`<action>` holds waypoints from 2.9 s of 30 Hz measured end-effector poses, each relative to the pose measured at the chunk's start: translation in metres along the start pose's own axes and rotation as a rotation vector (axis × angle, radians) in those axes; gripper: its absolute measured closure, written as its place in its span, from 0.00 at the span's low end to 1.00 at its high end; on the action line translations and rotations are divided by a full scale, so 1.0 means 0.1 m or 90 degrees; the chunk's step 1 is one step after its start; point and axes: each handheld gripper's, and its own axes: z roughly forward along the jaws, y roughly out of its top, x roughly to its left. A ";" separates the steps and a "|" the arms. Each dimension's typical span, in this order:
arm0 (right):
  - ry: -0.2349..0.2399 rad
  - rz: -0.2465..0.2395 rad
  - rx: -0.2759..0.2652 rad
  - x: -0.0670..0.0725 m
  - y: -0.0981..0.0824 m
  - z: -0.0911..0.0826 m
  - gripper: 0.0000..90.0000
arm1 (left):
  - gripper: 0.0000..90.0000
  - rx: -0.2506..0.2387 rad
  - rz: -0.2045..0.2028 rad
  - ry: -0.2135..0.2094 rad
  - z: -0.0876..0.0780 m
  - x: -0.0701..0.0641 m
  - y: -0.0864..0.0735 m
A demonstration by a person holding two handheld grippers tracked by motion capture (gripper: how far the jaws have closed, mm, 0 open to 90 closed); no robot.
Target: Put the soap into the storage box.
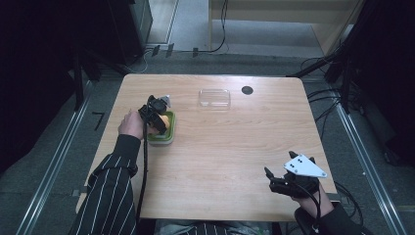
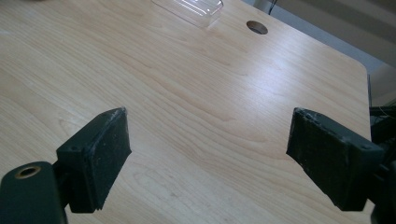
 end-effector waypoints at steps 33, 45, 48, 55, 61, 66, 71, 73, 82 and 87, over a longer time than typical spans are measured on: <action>-0.001 0.002 0.001 0.00 0.00 0.00 0.15 | 0.34 0.004 -0.020 0.016 0.09 -0.04 0.04; -0.002 0.002 -0.001 0.00 0.00 0.00 0.15 | 0.21 -0.006 -0.041 0.039 0.01 -0.02 0.01; -0.001 0.000 -0.001 0.00 0.00 0.00 0.15 | 0.16 -0.008 -0.044 0.040 -0.03 -0.02 -0.02; -0.002 0.000 -0.001 0.00 0.00 0.00 0.15 | 0.15 -0.014 -0.054 0.027 -0.16 -0.03 -0.10; -0.001 0.002 -0.001 0.00 0.00 -0.01 0.15 | 0.14 -0.009 -0.050 0.025 -0.25 -0.10 -0.17; -0.002 -0.001 -0.002 0.01 0.00 -0.01 0.15 | 0.11 -0.002 -0.046 0.023 -0.29 -0.15 -0.26; -0.002 -0.001 -0.003 0.00 0.00 -0.01 0.15 | 0.09 0.001 -0.048 0.021 -0.33 -0.18 -0.35; -0.002 0.001 -0.003 0.00 0.00 -0.02 0.15 | 0.08 0.000 -0.047 0.021 -0.35 -0.21 -0.39; -0.002 0.000 -0.003 0.01 0.00 -0.02 0.15 | 0.00 0.010 -0.036 0.026 -0.42 -0.33 -0.56; -0.003 0.000 -0.004 0.01 0.00 -0.02 0.15 | 0.00 0.011 -0.039 0.024 -0.44 -0.37 -0.70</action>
